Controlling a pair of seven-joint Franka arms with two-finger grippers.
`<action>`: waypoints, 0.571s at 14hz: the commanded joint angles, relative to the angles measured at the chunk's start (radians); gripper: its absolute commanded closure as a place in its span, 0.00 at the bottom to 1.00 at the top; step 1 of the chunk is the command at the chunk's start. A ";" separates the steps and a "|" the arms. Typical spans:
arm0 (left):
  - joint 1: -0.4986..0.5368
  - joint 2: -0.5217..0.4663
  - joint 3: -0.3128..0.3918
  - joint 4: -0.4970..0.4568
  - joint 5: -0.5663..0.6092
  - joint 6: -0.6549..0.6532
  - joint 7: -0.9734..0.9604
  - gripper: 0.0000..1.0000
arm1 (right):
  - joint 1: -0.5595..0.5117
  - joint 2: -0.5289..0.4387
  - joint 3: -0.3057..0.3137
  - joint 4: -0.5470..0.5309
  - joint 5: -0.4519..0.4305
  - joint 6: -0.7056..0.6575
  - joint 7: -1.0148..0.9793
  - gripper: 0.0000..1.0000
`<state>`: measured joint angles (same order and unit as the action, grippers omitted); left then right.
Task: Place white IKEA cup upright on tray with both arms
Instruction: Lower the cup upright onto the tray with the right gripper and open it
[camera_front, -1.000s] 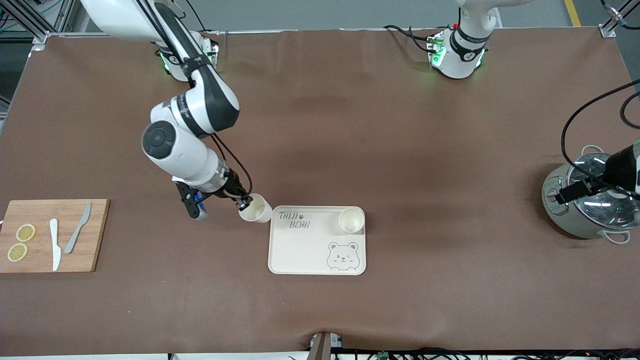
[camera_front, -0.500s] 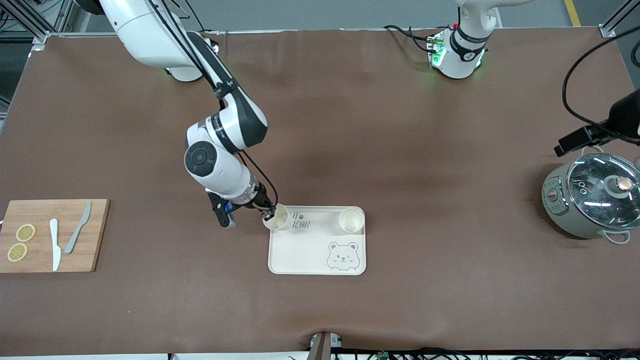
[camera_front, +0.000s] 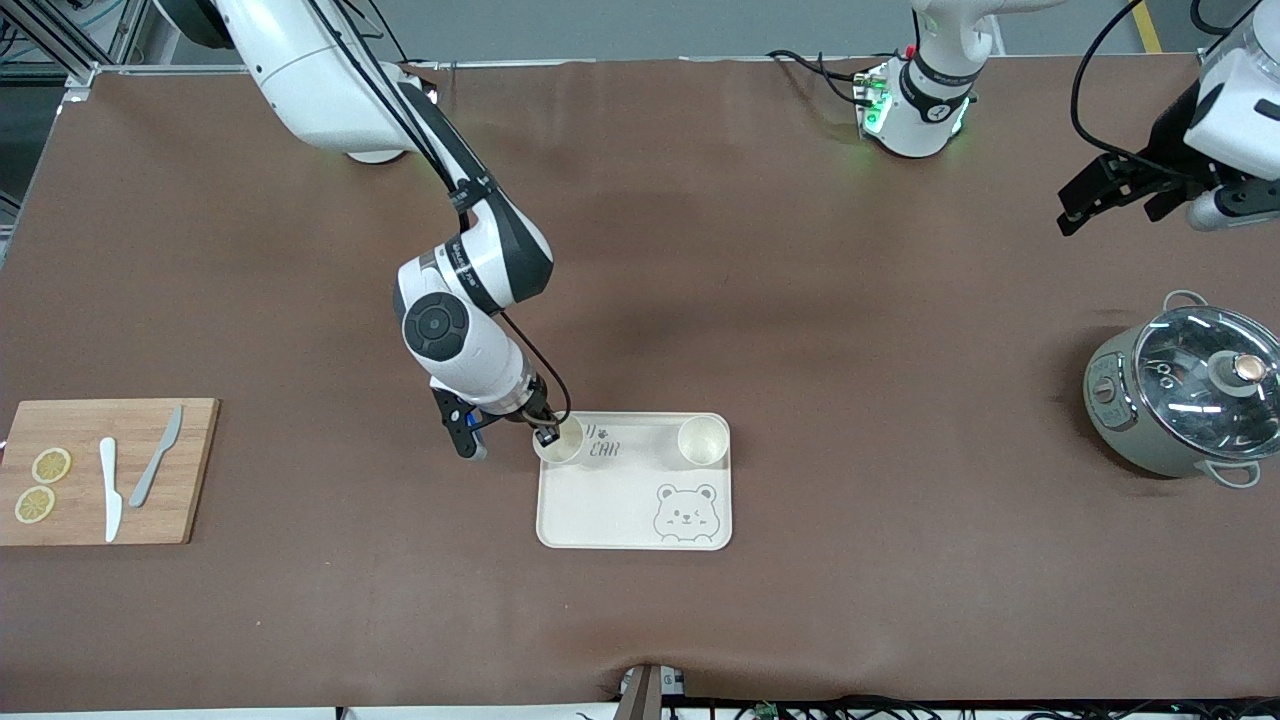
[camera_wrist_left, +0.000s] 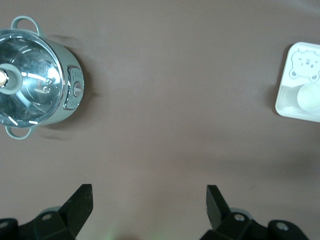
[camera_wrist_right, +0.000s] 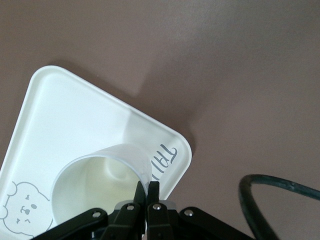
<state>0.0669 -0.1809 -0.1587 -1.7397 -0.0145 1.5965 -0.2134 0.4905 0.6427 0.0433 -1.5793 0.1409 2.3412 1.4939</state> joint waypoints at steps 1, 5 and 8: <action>0.036 -0.008 0.027 0.008 0.013 0.023 0.124 0.00 | 0.026 0.023 -0.016 0.006 -0.035 0.055 0.032 1.00; 0.085 -0.002 0.024 0.034 -0.001 0.007 0.233 0.00 | 0.059 0.025 -0.048 -0.022 -0.047 0.066 0.034 0.99; 0.079 -0.003 0.004 0.039 -0.001 -0.073 0.169 0.00 | 0.071 0.031 -0.052 -0.036 -0.047 0.104 0.055 0.84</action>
<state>0.1508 -0.1823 -0.1359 -1.7202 -0.0147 1.5786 -0.0047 0.5390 0.6739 0.0083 -1.6020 0.1115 2.4191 1.5114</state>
